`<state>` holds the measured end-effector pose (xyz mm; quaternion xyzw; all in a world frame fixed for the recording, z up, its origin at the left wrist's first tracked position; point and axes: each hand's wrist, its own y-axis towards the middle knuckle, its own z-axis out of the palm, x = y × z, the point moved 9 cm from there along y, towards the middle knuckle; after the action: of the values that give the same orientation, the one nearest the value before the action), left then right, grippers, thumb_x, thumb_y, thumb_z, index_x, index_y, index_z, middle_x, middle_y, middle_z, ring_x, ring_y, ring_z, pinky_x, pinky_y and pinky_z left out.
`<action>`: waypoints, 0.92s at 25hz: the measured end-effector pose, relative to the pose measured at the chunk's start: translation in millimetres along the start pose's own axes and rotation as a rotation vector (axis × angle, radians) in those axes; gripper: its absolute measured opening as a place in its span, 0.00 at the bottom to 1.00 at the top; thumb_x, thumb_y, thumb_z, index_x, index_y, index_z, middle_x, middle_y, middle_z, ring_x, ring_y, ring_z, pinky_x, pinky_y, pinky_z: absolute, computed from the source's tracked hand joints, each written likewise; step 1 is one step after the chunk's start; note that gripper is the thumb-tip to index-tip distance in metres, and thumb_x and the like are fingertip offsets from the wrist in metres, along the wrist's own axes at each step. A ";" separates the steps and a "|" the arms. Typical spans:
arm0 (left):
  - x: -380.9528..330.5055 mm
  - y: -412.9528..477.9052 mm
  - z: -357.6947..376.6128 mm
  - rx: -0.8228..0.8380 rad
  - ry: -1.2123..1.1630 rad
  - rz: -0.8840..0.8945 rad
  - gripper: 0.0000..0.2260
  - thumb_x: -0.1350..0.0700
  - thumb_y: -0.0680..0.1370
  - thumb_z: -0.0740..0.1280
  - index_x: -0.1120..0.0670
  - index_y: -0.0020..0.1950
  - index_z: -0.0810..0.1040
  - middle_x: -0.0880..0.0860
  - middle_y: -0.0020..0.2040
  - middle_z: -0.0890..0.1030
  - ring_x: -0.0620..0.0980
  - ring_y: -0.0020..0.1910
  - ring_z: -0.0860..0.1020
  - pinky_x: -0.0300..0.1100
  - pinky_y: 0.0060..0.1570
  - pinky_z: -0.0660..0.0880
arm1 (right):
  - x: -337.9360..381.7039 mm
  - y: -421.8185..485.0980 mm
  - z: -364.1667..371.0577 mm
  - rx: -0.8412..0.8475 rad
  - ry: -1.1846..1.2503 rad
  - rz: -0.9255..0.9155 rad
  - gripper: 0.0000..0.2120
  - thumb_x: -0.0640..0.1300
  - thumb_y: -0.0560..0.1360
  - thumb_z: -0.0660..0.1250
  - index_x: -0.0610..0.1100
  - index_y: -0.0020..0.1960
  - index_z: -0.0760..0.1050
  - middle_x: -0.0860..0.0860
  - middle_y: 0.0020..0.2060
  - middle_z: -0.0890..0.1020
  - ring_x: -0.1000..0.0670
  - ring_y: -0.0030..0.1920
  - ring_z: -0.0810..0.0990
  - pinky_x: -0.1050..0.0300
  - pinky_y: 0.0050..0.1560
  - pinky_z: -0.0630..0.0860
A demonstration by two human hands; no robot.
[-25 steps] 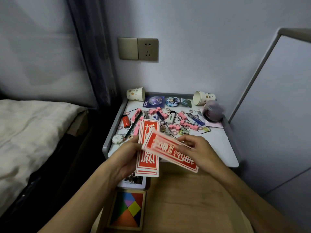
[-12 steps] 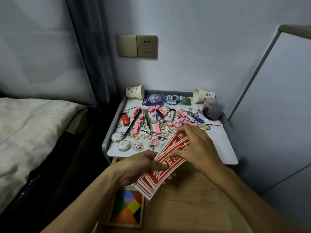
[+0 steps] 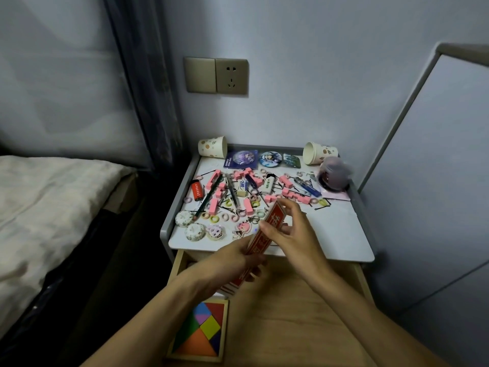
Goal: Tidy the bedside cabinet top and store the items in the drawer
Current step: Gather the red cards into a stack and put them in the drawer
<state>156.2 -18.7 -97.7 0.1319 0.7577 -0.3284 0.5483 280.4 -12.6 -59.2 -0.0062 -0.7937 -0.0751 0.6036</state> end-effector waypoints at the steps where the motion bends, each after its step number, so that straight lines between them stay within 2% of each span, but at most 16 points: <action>1: -0.9 1.2 0.5 -0.023 0.066 0.020 0.09 0.56 0.82 0.62 0.43 0.58 0.72 0.48 0.50 0.82 0.38 0.38 0.80 0.31 0.39 0.76 | 0.6 0.4 -0.2 -0.012 0.038 0.009 0.24 0.65 0.65 0.71 0.74 0.57 0.65 0.70 0.55 0.72 0.57 0.56 0.79 0.58 0.53 0.79; 4: -6.5 3.9 5.6 -0.070 0.171 0.087 0.10 0.57 0.82 0.61 0.46 0.63 0.70 0.50 0.52 0.80 0.40 0.42 0.79 0.34 0.42 0.77 | 3.4 0.1 -1.3 -0.036 0.103 0.015 0.23 0.55 0.68 0.76 0.73 0.54 0.66 0.74 0.45 0.78 0.63 0.47 0.82 0.66 0.44 0.78; 7: -8.8 4.8 -0.2 -0.142 0.197 0.094 0.10 0.57 0.82 0.61 0.49 0.63 0.72 0.52 0.53 0.80 0.48 0.47 0.81 0.45 0.50 0.77 | 9.3 0.5 -6.2 -0.076 0.158 -0.011 0.24 0.49 0.70 0.76 0.69 0.55 0.68 0.68 0.46 0.81 0.61 0.47 0.83 0.64 0.41 0.78; 10: -8.8 0.9 -9.8 -0.241 0.345 0.122 0.12 0.52 0.82 0.61 0.51 0.64 0.73 0.52 0.50 0.81 0.50 0.47 0.80 0.52 0.53 0.77 | 20.0 -1.0 -17.6 -0.158 0.190 -0.069 0.25 0.50 0.70 0.76 0.66 0.59 0.68 0.66 0.49 0.81 0.60 0.50 0.83 0.64 0.43 0.79; 13: -12.1 -3.5 -9.7 -0.281 0.347 0.157 0.12 0.51 0.83 0.60 0.52 0.64 0.74 0.50 0.48 0.81 0.49 0.46 0.80 0.51 0.51 0.78 | 23.1 -4.6 -19.0 -0.194 0.223 -0.104 0.26 0.50 0.70 0.75 0.63 0.62 0.67 0.65 0.51 0.81 0.58 0.52 0.83 0.63 0.45 0.80; 17: -18.9 -5.4 -13.1 -0.378 0.497 0.195 0.10 0.53 0.82 0.60 0.53 0.62 0.75 0.52 0.47 0.80 0.53 0.45 0.79 0.57 0.50 0.76 | 26.1 -7.6 -8.8 -0.166 0.213 -0.113 0.25 0.56 0.69 0.73 0.66 0.61 0.67 0.67 0.51 0.81 0.57 0.53 0.83 0.62 0.46 0.80; 23: -18.3 -10.0 -14.9 -0.391 0.595 0.235 0.10 0.54 0.83 0.58 0.52 0.63 0.72 0.52 0.49 0.80 0.54 0.46 0.78 0.55 0.48 0.76 | 24.7 -8.0 3.7 -0.098 0.261 -0.127 0.29 0.47 0.73 0.73 0.63 0.67 0.64 0.61 0.53 0.82 0.52 0.54 0.83 0.56 0.50 0.81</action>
<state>146.2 -13.7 -74.6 0.2005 0.9120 -0.0594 0.3529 269.3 -22.0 -37.3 0.0244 -0.7027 -0.1519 0.6946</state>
